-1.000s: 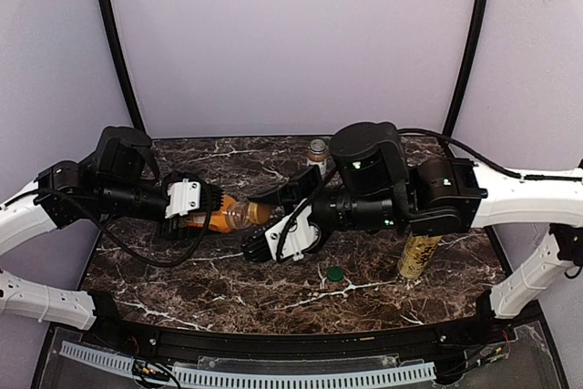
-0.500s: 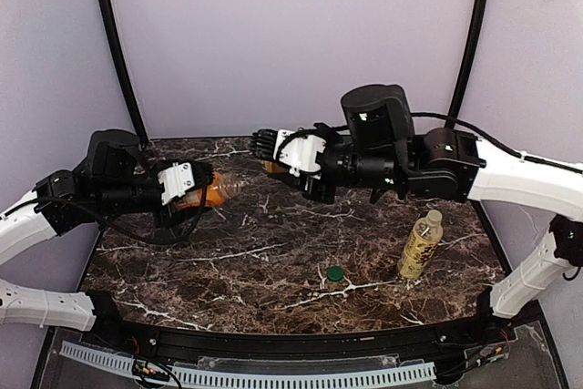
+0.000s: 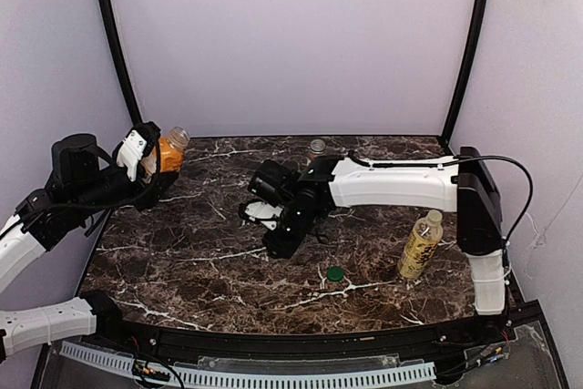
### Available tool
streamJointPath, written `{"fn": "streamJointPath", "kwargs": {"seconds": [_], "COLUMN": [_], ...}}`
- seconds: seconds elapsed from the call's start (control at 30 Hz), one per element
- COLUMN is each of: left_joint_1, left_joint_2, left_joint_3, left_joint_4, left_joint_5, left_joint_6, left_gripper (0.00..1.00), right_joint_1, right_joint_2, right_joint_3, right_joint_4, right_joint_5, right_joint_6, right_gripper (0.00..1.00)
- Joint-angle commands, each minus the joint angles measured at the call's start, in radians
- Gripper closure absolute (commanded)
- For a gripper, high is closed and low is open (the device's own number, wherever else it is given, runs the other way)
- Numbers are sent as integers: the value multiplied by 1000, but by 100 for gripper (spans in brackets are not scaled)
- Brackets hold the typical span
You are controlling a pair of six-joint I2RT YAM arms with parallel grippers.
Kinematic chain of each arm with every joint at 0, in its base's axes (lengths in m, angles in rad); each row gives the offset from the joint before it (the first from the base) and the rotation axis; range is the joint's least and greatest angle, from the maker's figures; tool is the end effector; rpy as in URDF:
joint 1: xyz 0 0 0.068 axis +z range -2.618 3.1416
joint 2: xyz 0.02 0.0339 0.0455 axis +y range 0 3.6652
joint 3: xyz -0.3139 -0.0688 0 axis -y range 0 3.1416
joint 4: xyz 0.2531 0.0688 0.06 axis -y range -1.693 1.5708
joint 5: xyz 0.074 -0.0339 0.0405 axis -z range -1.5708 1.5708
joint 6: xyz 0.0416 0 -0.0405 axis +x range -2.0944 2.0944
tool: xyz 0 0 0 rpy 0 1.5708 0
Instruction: Unscrew the bottle caps
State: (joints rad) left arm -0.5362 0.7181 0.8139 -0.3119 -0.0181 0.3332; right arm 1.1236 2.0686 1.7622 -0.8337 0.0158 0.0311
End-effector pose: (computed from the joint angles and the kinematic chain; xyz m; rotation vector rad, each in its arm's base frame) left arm 0.1231 -0.0723 0.3792 0.7415 1.6278 -0.1297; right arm 0.2071 0.4303 0.2651 -1.4274 2.3570 0.3107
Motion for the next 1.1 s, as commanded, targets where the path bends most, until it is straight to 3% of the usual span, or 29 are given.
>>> {"fn": "streamJointPath", "kwargs": {"seconds": [0.0, 0.13, 0.23, 0.5, 0.53, 0.57, 0.6, 0.73, 0.83, 0.9, 1.0, 1.07], "left_joint_1": [14, 16, 17, 18, 18, 17, 17, 18, 18, 18, 18, 17], "left_joint_2": [-21, -33, -36, -36, -36, -36, -36, -36, -32, -27, -22, -18], "left_joint_3": [-28, -36, -42, -45, -44, -43, -42, -27, -5, 6, 10, 7], "left_joint_4": [13, 13, 15, 26, 26, 26, 25, 19, 14, 19, 58, 104], "left_joint_5": [88, 113, 121, 125, 126, 127, 131, 168, 243, 334, 502, 594], "left_joint_6": [-71, -71, -70, -63, -63, -63, -62, -65, -86, -117, -177, -218], "left_gripper": [79, 79, 79, 79, 79, 79, 79, 79, 79, 79, 78, 78], "right_joint_1": [-7, -6, -6, 2, 3, 3, 2, 2, 2, 3, -1, -4], "right_joint_2": [103, 175, 209, 227, 224, 218, 210, 111, -57, -192, -403, -460], "right_joint_3": [95, 117, 125, 148, 150, 154, 159, 185, 136, 55, -145, -250], "right_joint_4": [-145, -164, -178, -180, -180, -180, -180, -151, 14, 213, 652, 965], "right_joint_5": [-71, -96, -87, -57, -58, -59, -56, -26, -27, -99, -296, -374], "right_joint_6": [100, 112, 126, 115, 114, 112, 111, 75, 10, -35, -61, -41], "right_gripper": [100, 100, 94, 42, 29, 9, 2, 1, 2, 1, 2, 1]}}
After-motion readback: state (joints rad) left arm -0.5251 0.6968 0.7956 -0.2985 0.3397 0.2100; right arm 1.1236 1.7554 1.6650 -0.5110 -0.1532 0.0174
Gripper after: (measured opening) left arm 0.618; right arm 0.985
